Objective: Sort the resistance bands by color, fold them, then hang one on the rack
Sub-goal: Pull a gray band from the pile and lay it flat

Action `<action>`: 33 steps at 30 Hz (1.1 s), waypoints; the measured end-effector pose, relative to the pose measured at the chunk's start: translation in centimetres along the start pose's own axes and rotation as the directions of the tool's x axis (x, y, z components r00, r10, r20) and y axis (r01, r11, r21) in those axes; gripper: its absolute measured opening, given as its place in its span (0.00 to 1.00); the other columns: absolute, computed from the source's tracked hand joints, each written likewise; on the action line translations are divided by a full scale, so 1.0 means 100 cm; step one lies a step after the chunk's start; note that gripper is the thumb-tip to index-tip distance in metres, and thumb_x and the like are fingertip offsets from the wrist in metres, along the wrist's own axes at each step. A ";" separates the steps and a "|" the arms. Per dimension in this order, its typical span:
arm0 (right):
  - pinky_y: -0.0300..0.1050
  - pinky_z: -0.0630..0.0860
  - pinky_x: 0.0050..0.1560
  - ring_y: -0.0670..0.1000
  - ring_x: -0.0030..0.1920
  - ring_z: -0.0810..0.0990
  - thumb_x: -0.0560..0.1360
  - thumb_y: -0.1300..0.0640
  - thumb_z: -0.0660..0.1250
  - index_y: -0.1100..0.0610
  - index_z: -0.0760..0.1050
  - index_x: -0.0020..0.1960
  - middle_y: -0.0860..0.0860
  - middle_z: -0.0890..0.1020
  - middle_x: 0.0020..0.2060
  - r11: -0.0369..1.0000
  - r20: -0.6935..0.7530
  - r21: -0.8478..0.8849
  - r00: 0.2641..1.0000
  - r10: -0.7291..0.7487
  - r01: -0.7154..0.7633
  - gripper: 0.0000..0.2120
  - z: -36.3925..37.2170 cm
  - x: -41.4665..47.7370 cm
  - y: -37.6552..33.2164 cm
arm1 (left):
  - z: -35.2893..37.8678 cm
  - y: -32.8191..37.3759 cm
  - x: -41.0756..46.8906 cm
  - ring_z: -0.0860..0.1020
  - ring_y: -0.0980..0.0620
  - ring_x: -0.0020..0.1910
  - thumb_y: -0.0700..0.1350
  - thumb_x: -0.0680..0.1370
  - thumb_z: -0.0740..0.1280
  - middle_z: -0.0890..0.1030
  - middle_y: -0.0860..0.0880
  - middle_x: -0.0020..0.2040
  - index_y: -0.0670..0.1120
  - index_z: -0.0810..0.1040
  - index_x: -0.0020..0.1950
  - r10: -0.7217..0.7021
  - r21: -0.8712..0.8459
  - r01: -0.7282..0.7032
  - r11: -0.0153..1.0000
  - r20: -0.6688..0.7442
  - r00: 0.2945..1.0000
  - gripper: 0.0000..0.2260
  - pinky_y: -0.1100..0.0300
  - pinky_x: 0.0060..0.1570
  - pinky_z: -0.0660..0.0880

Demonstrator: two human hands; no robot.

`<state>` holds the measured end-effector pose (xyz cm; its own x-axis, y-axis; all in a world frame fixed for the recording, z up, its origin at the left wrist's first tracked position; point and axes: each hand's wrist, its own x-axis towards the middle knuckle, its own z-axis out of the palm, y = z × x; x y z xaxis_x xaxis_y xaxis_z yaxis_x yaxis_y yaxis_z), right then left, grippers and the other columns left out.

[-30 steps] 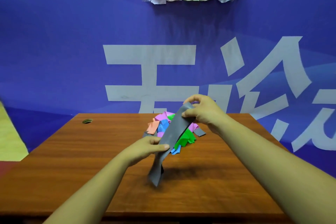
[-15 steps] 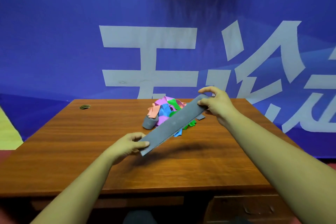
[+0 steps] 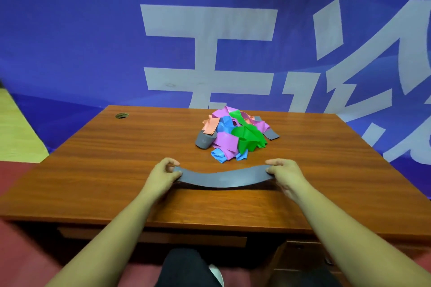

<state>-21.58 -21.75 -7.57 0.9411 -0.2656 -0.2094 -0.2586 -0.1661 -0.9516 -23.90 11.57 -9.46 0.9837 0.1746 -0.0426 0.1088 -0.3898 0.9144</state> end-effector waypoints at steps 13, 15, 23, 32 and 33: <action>0.45 0.70 0.57 0.55 0.51 0.74 0.73 0.68 0.66 0.59 0.81 0.47 0.53 0.76 0.47 0.638 0.032 -0.611 0.820 -0.571 0.468 0.08 0.029 -0.016 0.071 | 0.001 -0.050 -0.007 0.72 0.50 0.49 0.41 0.77 0.68 0.71 0.52 0.45 0.50 0.81 0.49 0.332 0.538 -0.255 0.803 -0.049 0.942 0.05 0.54 0.54 0.71; 0.44 0.68 0.58 0.55 0.54 0.72 0.74 0.65 0.66 0.58 0.82 0.48 0.53 0.75 0.49 0.652 -0.003 -0.636 0.844 -0.537 0.413 0.08 0.029 -0.017 0.071 | 0.004 -0.054 -0.008 0.69 0.50 0.50 0.42 0.75 0.69 0.69 0.51 0.47 0.50 0.81 0.49 0.336 0.559 -0.229 0.797 -0.095 0.937 0.05 0.54 0.55 0.69; 0.47 0.71 0.60 0.53 0.55 0.75 0.74 0.60 0.66 0.60 0.80 0.54 0.53 0.77 0.51 0.558 0.200 -0.630 0.807 -0.556 0.541 0.11 0.052 0.011 0.016 | 0.009 -0.026 0.036 0.70 0.48 0.54 0.45 0.76 0.68 0.72 0.50 0.51 0.48 0.78 0.52 0.364 0.536 -0.265 0.802 -0.087 0.927 0.06 0.52 0.60 0.68; 0.53 0.74 0.55 0.58 0.56 0.76 0.75 0.56 0.63 0.59 0.75 0.59 0.56 0.76 0.55 0.410 0.413 -0.644 0.745 -0.524 0.646 0.14 0.142 0.066 -0.059 | 0.034 0.022 0.133 0.74 0.43 0.51 0.41 0.73 0.68 0.76 0.46 0.47 0.46 0.79 0.53 0.440 0.504 -0.387 0.772 0.015 0.898 0.09 0.48 0.57 0.72; 0.53 0.73 0.55 0.58 0.57 0.75 0.75 0.56 0.64 0.60 0.74 0.60 0.57 0.76 0.56 0.408 0.421 -0.647 0.748 -0.514 0.644 0.15 0.149 0.073 -0.061 | 0.037 0.022 0.144 0.74 0.44 0.51 0.40 0.73 0.68 0.75 0.46 0.47 0.47 0.79 0.54 0.454 0.496 -0.398 0.772 0.008 0.891 0.11 0.48 0.57 0.72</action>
<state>-9.93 -8.51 -6.66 0.9281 0.2866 0.2378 0.3601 -0.8532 -0.3774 -9.02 9.91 -9.54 0.9269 -0.0291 0.3743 -0.2369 -0.8187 0.5230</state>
